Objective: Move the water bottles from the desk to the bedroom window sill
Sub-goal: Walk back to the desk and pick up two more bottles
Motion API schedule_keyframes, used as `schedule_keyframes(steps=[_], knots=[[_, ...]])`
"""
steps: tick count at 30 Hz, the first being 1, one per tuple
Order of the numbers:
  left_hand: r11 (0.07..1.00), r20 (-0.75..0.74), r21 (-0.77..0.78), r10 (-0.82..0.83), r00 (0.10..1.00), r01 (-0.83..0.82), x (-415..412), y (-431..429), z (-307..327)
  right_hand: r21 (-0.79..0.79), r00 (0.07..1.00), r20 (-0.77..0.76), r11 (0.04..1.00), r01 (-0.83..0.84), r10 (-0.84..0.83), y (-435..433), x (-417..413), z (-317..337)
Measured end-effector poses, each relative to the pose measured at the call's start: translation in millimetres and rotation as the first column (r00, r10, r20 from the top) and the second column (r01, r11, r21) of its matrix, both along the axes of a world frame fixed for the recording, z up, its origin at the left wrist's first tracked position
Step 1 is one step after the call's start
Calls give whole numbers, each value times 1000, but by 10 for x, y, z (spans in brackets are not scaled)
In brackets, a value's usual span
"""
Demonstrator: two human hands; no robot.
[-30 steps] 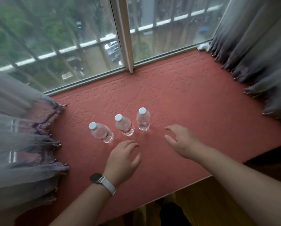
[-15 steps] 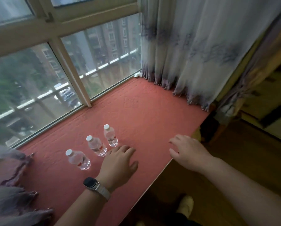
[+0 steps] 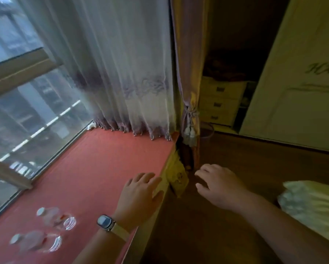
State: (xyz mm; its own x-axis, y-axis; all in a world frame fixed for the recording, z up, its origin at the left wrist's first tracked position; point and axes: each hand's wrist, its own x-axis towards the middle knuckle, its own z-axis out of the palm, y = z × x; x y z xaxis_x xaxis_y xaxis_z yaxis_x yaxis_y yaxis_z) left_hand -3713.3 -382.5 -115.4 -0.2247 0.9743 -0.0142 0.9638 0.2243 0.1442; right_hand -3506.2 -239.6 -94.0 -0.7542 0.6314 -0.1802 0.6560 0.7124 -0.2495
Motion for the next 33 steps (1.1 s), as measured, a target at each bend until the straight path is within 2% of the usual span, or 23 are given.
schedule_keyframes(steps=[5,8,11,15,22,29,33], knots=[[987,-16,-25,-156,988,156,700,957,69,-34,989,-22,988,148,-149,608,908,-39],[967,-81,-21,-256,963,256,1112,1404,196,-30,977,-23,977,210,-211,884,1351,-6],[942,-33,-98,-325,945,321,1404,1828,249,-42,954,-64,956,290,-292,1111,1712,36],[910,-40,-92,-410,911,405,1656,2397,268,-20,906,-123,914,405,-404,1397,2073,52],[847,1,-69,-529,849,528,1866,3424,137,7,824,-25,825,566,-565,1982,2318,-96],[812,117,-34,-576,809,583,1537,4812,-40,74,734,111,742,666,-670,2997,2133,-170],[756,132,-30,-645,752,654,1394,5603,61,122,683,100,690,713,-724,3674,1924,9]])
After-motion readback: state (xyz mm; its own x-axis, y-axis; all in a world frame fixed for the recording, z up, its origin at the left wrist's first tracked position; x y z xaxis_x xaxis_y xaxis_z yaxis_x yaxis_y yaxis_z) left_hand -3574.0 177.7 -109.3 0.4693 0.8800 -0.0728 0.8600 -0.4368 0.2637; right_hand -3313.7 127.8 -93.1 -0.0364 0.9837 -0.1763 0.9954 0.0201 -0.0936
